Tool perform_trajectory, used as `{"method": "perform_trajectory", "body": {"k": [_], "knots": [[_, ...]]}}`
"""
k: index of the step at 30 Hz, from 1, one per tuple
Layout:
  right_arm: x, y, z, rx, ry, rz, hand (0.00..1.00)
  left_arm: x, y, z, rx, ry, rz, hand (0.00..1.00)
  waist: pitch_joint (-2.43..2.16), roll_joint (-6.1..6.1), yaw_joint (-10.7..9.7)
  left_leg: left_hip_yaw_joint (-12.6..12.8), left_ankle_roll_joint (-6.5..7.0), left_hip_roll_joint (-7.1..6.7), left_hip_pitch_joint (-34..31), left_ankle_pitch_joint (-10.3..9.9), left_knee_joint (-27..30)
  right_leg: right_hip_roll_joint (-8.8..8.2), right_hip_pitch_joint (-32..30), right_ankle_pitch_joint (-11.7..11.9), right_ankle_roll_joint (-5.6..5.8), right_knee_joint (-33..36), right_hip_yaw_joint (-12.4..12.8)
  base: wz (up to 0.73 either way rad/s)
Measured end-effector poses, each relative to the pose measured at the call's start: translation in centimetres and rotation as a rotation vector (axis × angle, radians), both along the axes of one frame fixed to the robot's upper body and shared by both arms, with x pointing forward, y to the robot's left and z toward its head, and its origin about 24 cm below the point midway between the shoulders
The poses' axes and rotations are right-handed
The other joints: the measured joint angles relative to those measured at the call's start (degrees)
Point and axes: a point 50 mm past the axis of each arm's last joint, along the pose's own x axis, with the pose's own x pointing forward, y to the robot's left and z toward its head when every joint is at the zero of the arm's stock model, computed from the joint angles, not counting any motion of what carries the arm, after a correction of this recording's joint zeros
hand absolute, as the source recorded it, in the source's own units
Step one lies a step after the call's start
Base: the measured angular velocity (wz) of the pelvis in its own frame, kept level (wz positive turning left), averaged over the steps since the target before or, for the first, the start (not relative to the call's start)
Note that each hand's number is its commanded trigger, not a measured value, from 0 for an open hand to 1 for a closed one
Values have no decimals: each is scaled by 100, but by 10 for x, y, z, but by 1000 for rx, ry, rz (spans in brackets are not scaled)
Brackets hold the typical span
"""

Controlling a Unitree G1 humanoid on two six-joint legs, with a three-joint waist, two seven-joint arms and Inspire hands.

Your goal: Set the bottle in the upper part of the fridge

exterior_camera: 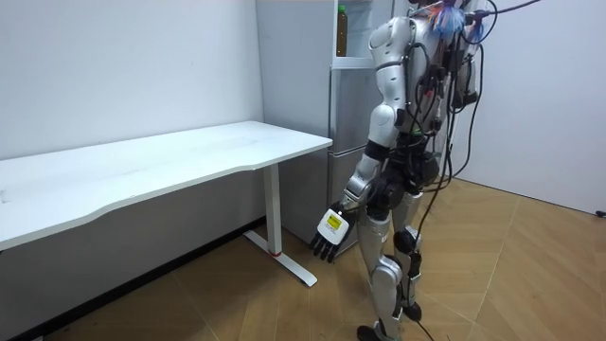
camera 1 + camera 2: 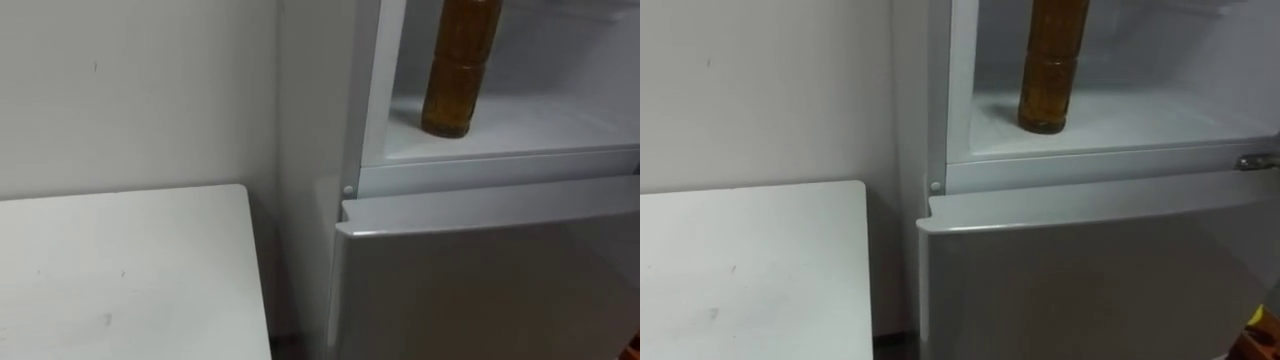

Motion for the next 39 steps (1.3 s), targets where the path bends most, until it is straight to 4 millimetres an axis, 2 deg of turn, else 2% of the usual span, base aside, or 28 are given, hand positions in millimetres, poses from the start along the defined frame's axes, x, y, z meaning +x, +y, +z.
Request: {"method": "perform_trajectory", "body": {"k": [5, 9, 12, 13, 16, 25, 27, 31, 37, 39], "knots": [[2, 4, 1, -60, 54, 3, 0, 0, 0, 0, 0, 0, 1, 0, -3, -10, 4, 4, 0, 6, 21, 0, -1, 9, 47, 15, -8, -9, -6, -2], [4, 14, 6, -141, 129, 46, 0, 0, 0, 0, -1, -2, 0, 0, -4, -7, 129, 28, 0, 22, 114, 0, -1, 39, 103, 26, -26, -26, 73, -14], [9, 24, 24, -230, 113, 122, 0, 0, 0, 0, 2, -6, -5, 0, 4, -25, 142, 18, -1, 32, 171, 0, 0, 46, 176, 30, -34, -37, 73, -4], [11, 29, 34, -278, 92, 145, 0, -2, 0, 0, 0, 1, -6, 0, -1, -44, 144, 18, -1, 33, 197, 0, 5, 46, 190, 32, -36, -65, 72, 4], [15, 37, 42, -346, 92, 200, 0, -5, 0, -1, -1, 18, -17, 0, -29, -59, 189, 12, -1, 39, 217, 0, 12, 51, 263, 65, -31, -159, 44, 9], [37, 67, 46, -443, 123, 433, 0, 1, -2, -1, 0, 15, -49, 0, -9, 66, 472, -24, 5, 42, 160, -10, -28, 58, 269, 136, -10, -216, 24, 2], [40, 72, 46, -452, 125, 472, 0, 1, -2, -1, 1, 14, -49, 0, -20, 88, 511, -50, 5, 42, 118, -10, -37, 59, 278, 158, -14, -202, 6, 5], [47, 83, 48, -473, 110, 544, 0, 5, -3, -2, 4, 10, -56, 0, -28, 87, 586, -119, 5, 42, 91, -7, -10, 52, 313, 172, -15, -229, -65, 7], [64, 110, 45, -515, 142, 749, 0, 12, -5, -2, 6, 0, -101, 0, -13, 83, 681, -153, 5, 44, 99, -7, 2, 48, 364, 172, -15, -285, -98, 3], [65, 113, 44, -524, 162, 779, 0, 14, -5, -2, 9, -2, -107, 0, -4, 64, 746, -161, 5, 44, 98, -7, 1, 49, 376, 173, -14, -301, -105, 0]]}}
